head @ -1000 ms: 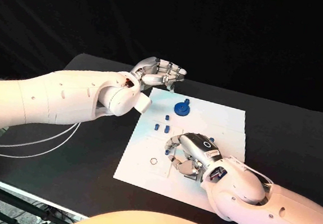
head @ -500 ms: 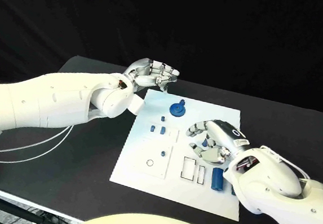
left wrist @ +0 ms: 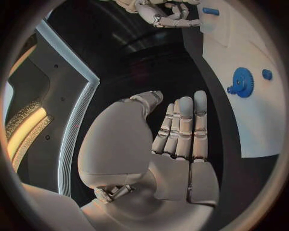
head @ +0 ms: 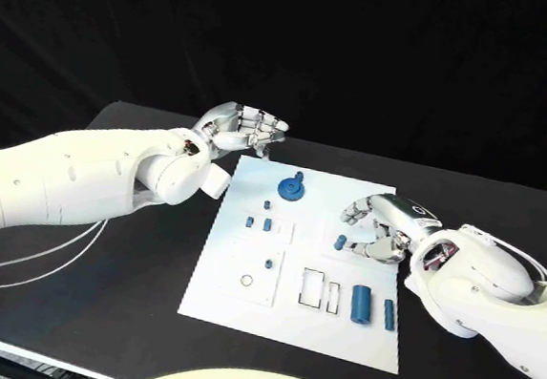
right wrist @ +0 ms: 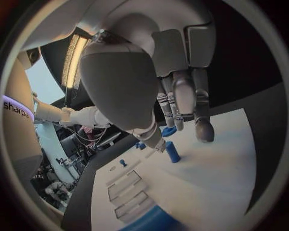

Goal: Assemble the parts on the task board

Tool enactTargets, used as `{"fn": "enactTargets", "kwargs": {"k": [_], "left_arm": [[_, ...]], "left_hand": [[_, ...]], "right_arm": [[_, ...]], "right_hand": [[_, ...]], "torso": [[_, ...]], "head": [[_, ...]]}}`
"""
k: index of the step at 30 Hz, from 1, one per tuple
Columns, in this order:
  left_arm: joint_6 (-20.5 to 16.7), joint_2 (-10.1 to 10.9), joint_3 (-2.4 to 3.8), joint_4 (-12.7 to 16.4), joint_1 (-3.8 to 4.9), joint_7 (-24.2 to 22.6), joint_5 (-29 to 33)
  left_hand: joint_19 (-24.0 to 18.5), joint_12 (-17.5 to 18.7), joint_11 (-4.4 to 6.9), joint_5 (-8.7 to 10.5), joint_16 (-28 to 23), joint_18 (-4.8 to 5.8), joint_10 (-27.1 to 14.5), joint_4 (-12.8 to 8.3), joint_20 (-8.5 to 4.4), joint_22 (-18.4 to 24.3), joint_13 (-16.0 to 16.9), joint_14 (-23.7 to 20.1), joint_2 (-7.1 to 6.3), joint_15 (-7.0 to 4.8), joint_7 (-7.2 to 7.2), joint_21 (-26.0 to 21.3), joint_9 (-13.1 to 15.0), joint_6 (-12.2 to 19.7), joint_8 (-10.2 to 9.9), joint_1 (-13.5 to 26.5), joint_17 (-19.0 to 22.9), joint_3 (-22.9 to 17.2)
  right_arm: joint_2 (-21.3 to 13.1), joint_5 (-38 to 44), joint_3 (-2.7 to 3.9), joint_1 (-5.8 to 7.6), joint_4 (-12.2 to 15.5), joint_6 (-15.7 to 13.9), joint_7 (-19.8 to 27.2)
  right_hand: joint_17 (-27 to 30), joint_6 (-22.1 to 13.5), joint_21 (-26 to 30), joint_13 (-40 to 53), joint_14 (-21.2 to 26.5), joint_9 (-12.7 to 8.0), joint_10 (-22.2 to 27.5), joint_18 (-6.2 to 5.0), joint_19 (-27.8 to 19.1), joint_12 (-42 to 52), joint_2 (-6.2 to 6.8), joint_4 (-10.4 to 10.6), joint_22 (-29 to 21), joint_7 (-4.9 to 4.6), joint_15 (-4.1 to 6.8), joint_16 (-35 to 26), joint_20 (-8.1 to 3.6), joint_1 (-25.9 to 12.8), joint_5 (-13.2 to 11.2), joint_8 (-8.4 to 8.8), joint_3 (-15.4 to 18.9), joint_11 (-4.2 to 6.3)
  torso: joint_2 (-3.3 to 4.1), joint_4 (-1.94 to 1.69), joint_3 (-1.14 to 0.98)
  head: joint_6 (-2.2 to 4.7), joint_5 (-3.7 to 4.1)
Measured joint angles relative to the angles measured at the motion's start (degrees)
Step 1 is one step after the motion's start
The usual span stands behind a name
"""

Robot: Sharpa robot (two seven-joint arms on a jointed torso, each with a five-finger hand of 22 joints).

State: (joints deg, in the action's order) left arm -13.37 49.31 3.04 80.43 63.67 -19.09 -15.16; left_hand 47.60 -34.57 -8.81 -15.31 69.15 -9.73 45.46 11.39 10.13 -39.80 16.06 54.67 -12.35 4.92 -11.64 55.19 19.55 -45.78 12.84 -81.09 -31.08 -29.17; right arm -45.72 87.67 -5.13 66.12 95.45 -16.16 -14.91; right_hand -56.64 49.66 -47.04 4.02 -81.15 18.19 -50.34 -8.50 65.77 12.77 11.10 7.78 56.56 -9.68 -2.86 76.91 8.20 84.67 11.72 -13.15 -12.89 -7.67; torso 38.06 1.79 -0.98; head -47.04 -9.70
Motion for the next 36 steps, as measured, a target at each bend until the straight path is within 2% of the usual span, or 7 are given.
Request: {"fn": "enactTargets", "kwargs": {"k": [6, 13, 14, 17, 22, 28, 36], "left_arm": [[0.1, 0.1, 0.0, 0.0, 0.0, -0.1, 0.0], [0.2, 0.1, -0.01, 0.0, 0.0, -0.1, 0.0], [0.2, 0.1, -0.01, 0.0, 0.0, -0.1, 0.0], [0.2, 0.1, -0.01, 0.0, 0.0, -0.1, 0.0], [0.2, 0.1, -0.01, -0.1, 0.0, -0.1, 0.0], [0.1, 0.1, -0.01, -0.1, 0.0, 0.0, 0.0], [0.1, 0.1, -0.01, -0.1, 0.01, 0.1, 0.0]], "left_hand": [[0.0, 0.0, 0.0, 0.0, 0.0, 0.0, 0.0, 0.0, 0.0, 0.0, 0.0, 0.0, 0.0, 0.0, 0.0, -0.2, 0.0, 0.0, 0.0, 0.0, 0.0, 0.0], [0.0, 0.0, 0.0, 0.0, 0.0, 0.0, 0.0, 0.0, 0.0, 0.0, 0.0, 0.0, 0.0, 0.0, 0.0, -0.2, 0.0, 0.0, 0.0, 0.0, 0.0, 0.0], [0.0, 0.0, 0.0, 0.0, 0.0, 0.0, 0.0, 0.0, 0.0, 0.0, 0.0, 0.0, 0.0, 0.0, 0.0, -0.2, 0.0, 0.0, 0.0, 0.0, 0.0, 0.0], [0.0, 0.0, 0.0, 0.0, 0.0, 0.0, 0.0, 0.0, 0.0, 0.0, 0.0, 0.0, 0.0, 0.0, 0.0, -0.2, 0.0, 0.0, 0.0, 0.0, 0.0, 0.0], [0.0, 0.0, 0.0, 0.0, 0.0, 0.0, 0.0, 0.0, 0.0, 0.0, 0.0, 0.0, 0.0, 0.0, 0.0, -0.2, 0.0, 0.0, 0.0, 0.0, 0.0, 0.0], [0.0, 0.0, 0.0, 0.0, 0.0, 0.0, 0.0, 0.0, 0.0, 0.0, 0.0, 0.0, 0.0, 0.0, 0.0, -0.2, 0.0, 0.0, 0.0, 0.0, 0.0, 0.0], [0.0, -0.2, 0.0, 0.0, 0.0, 0.0, 0.0, 0.0, 0.0, 0.0, 0.0, 0.0, 0.0, 0.0, 0.0, -0.2, 0.0, 0.0, 0.0, 0.0, 0.0, 0.0]], "right_arm": [[0.4, 0.6, -0.02, 0.07, -0.8, 3.2, -0.1], [1.4, 1.5, -0.12, 0.09, -1.6, 4.6, -0.1], [1.5, 1.6, -0.14, 0.09, -1.7, 4.6, -0.1], [2.0, 1.8, -0.26, 0.07, -2.1, 4.6, 0.0], [2.7, 2.1, -0.43, -0.08, -2.4, 4.2, 0.4], [3.0, 2.4, -0.53, -0.19, -2.9, 3.9, 0.6], [3.4, 3.0, -0.6, -0.29, -3.2, 3.5, 0.6]], "right_hand": [[0.0, 0.5, 0.0, 0.0, 0.0, -0.1, -0.4, 0.0, 0.7, 1.3, -0.29, 1.2, 0.6, 0.79, 0.0, 0.4, -0.01, 1.2, -0.3, -0.01, 1.0, 0.3], [-0.6, 1.0, -1.0, 0.0, -0.4, -0.2, -1.7, 0.02, 1.8, 2.5, -0.61, 2.5, 1.5, 1.17, 0.43, 0.7, -0.33, 1.7, -0.3, 0.3, 0.4, 0.83], [-1.1, 1.5, -1.9, 0.0, -0.8, -0.3, -2.6, 0.02, 2.6, 3.1, -0.99, 3.1, 2.1, 0.8, 0.75, 1.2, -0.54, 2.1, -0.3, 0.3, -0.1, 0.99], [-2.6, 3.2, -3.9, -0.2, -1.8, -0.4, -5.2, 0.03, 4.4, 3.6, -0.83, 4.6, 3.9, 0.7, 1.34, 2.0, -1.07, 2.4, -0.5, 0.3, -2.6, 1.42], [-4.1, 5.0, -6.1, -0.3, -2.5, -0.4, -9.1, 0.03, 6.0, 3.6, -0.34, 6.5, 6.0, 0.9, 1.84, 2.5, -1.84, 2.3, -0.5, 0.3, -7.0, 2.01], [-4.7, 7.5, -7.2, -0.3, -2.8, -0.1, -13.2, 0.04, 6.8, 3.5, 0.23, 6.8, 7.3, 1.54, 2.15, 2.8, -2.25, 2.3, -0.6, -0.16, -10.8, 2.85], [-4.8, 7.9, -7.2, 0.0, -2.8, 0.0, -13.6, 0.04, 7.0, 3.3, 0.23, 6.6, 7.6, 1.53, 2.15, 2.8, -2.46, 2.3, -0.7, -0.16, -11.6, 3.23]], "torso": [[0.01, -0.06, 0.0], [0.03, -0.07, 0.0], [0.03, -0.07, 0.0], [0.03, -0.07, 0.0], [0.05, -0.07, 0.0], [0.05, -0.07, 0.0], [0.03, -0.03, 0.0]], "head": [[-0.05, 0.06], [-0.13, 0.11], [-0.14, 0.14], [-0.17, 0.19], [-0.29, 0.1], [-0.42, 0.06], [-0.5, 0.05]]}}
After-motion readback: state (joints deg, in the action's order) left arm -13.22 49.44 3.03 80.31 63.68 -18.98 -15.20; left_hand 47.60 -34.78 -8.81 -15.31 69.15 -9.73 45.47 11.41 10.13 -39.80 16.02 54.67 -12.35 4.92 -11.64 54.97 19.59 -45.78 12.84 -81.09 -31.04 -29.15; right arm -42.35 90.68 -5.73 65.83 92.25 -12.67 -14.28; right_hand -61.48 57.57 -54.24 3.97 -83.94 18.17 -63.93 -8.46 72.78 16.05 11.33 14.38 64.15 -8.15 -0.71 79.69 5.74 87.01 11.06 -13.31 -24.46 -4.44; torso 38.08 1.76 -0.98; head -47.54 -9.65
